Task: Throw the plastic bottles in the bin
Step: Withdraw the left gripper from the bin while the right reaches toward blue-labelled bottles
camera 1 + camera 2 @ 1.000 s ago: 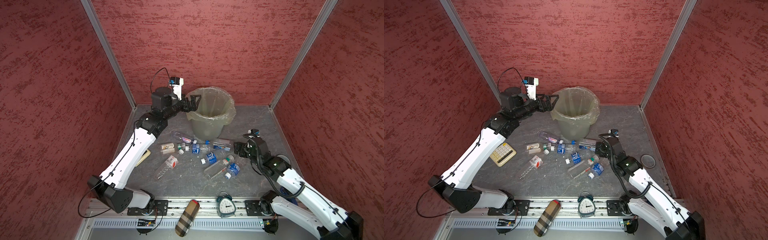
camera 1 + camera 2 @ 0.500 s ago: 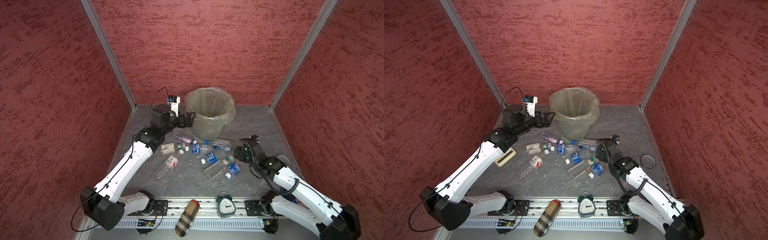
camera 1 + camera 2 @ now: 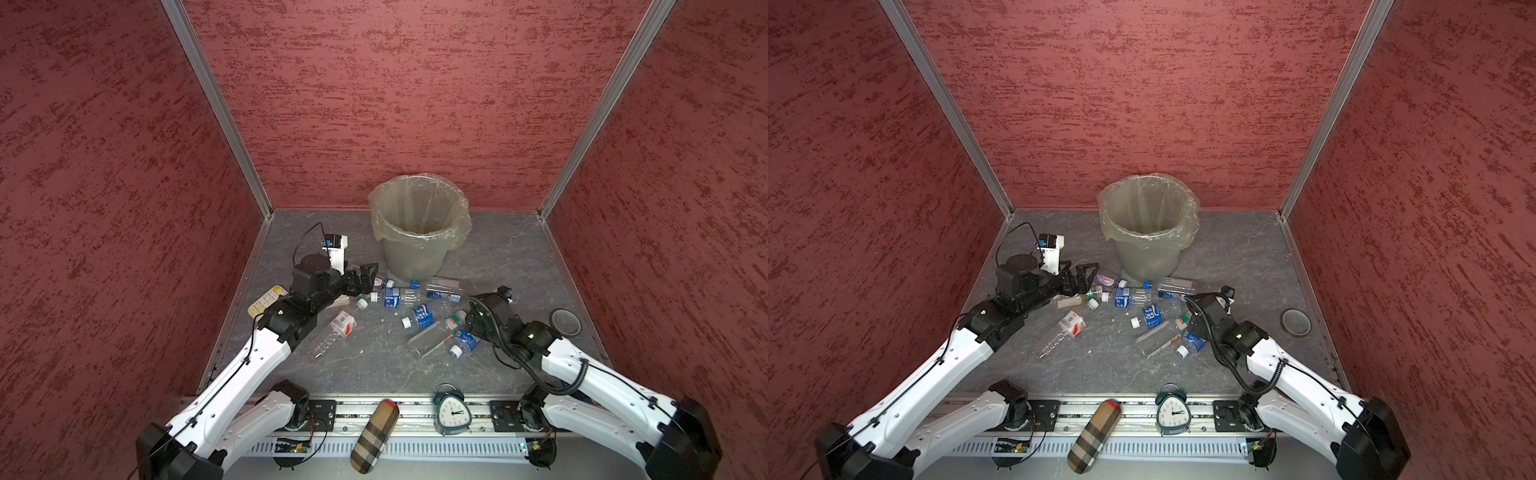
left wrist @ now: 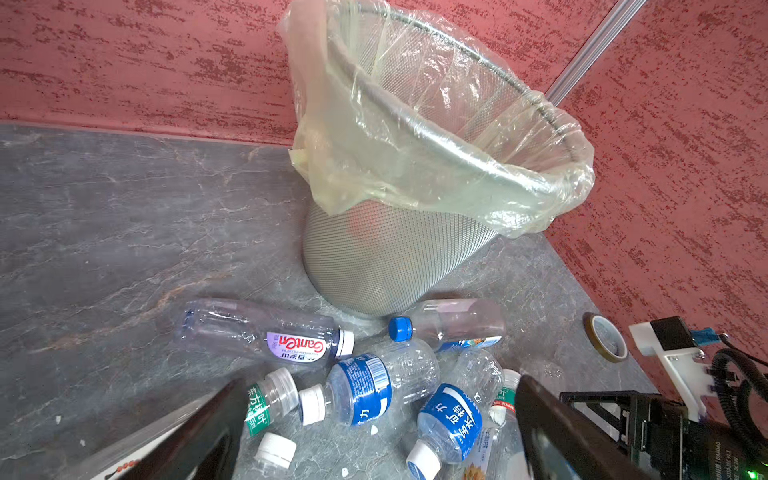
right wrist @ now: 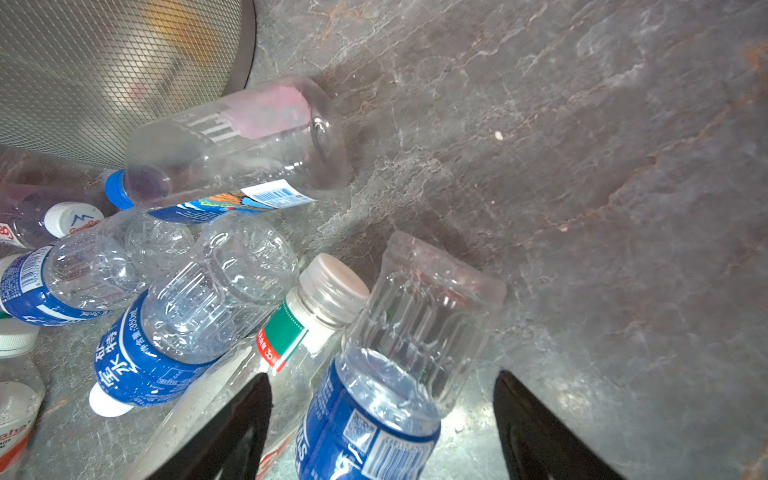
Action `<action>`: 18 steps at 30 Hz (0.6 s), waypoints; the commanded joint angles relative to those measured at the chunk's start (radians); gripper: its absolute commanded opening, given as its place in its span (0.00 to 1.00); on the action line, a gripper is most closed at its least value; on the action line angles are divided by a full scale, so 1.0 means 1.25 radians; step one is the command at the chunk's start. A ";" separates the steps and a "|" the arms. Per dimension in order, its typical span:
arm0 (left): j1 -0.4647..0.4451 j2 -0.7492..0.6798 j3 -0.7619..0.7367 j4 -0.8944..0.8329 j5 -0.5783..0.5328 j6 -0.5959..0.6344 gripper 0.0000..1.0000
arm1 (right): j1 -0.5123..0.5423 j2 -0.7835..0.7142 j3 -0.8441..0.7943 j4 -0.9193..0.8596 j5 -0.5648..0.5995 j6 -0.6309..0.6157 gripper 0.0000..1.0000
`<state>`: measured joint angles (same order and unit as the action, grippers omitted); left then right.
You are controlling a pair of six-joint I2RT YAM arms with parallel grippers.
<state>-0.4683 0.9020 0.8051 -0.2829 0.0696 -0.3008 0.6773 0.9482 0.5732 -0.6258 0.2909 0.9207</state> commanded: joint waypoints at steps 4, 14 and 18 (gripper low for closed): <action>-0.014 -0.048 -0.069 0.003 0.007 -0.023 1.00 | 0.024 0.025 -0.006 0.004 -0.004 0.070 0.84; -0.022 -0.059 -0.130 -0.006 0.029 -0.035 1.00 | 0.042 0.051 -0.031 0.025 -0.011 0.103 0.83; -0.023 -0.056 -0.142 -0.004 0.035 -0.041 1.00 | 0.043 0.058 -0.042 0.035 -0.010 0.107 0.83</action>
<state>-0.4904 0.8413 0.6376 -0.2913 0.0982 -0.3420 0.7238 1.0168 0.5392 -0.6006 0.2726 1.0065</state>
